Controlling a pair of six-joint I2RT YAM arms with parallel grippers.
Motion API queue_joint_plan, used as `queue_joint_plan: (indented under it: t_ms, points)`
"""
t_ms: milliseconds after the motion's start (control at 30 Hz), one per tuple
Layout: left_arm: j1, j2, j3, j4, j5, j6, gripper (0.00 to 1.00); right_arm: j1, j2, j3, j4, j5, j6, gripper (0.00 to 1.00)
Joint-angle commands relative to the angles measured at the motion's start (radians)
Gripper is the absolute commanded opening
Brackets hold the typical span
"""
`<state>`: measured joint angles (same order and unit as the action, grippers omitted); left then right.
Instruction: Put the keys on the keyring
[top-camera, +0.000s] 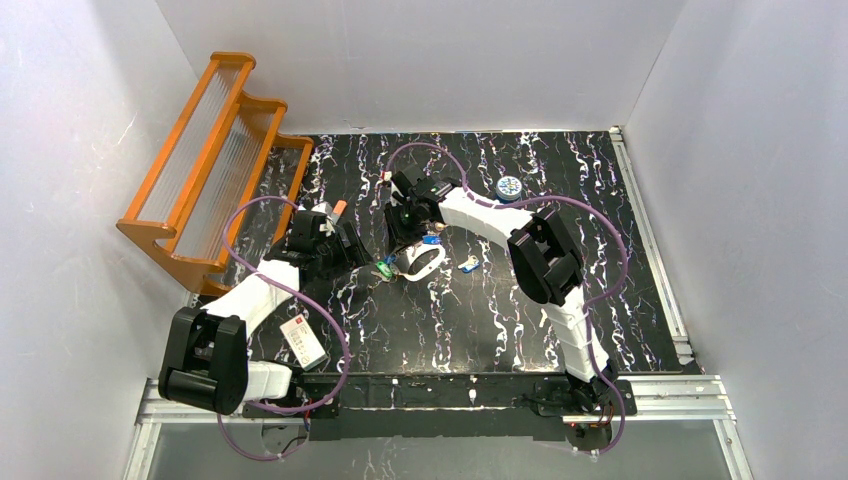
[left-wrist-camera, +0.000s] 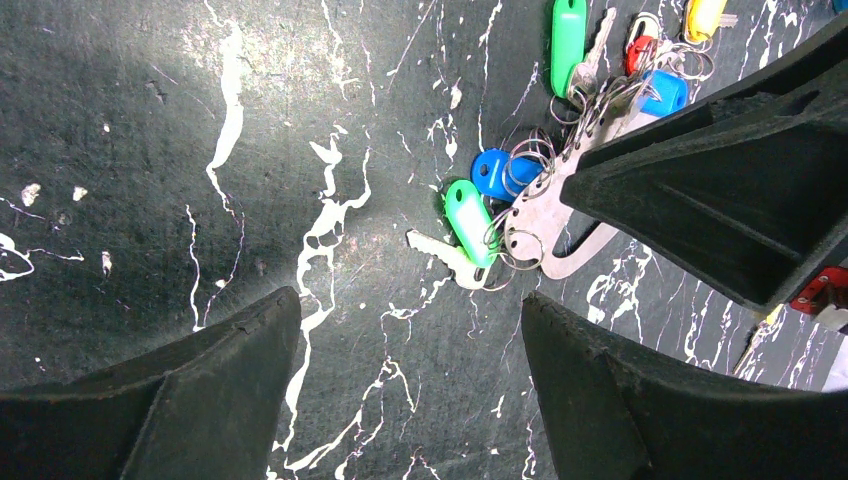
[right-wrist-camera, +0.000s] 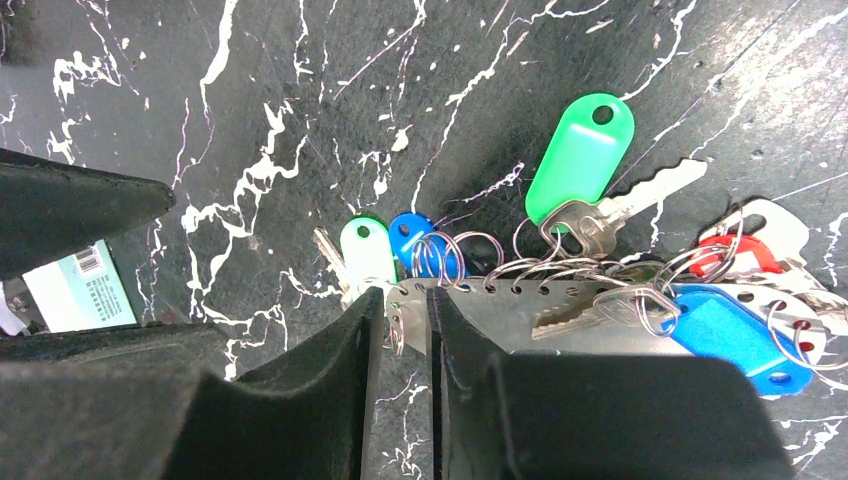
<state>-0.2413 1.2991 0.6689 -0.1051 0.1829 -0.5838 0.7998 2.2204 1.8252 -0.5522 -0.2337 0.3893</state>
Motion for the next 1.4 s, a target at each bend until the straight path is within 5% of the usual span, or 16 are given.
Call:
queue_joint_plan:
  t_ms: [0, 533, 1200, 1367]
  points:
    - [0.005, -0.003, 0.005, 0.0, 0.007, 0.006, 0.79, 0.004, 0.023, 0.03, -0.005, 0.007, -0.002, 0.31]
    - [0.005, -0.005, 0.004, 0.002, 0.007, 0.006, 0.79, 0.004, 0.054, 0.02, 0.022, -0.036, 0.008, 0.3]
    - [0.005, -0.012, -0.008, 0.005, 0.007, 0.004, 0.79, 0.005, 0.042, 0.028, 0.041, -0.084, 0.01, 0.11]
    - [0.005, -0.012, -0.008, 0.005, 0.007, 0.004, 0.79, 0.005, 0.042, 0.019, 0.062, -0.096, 0.01, 0.14]
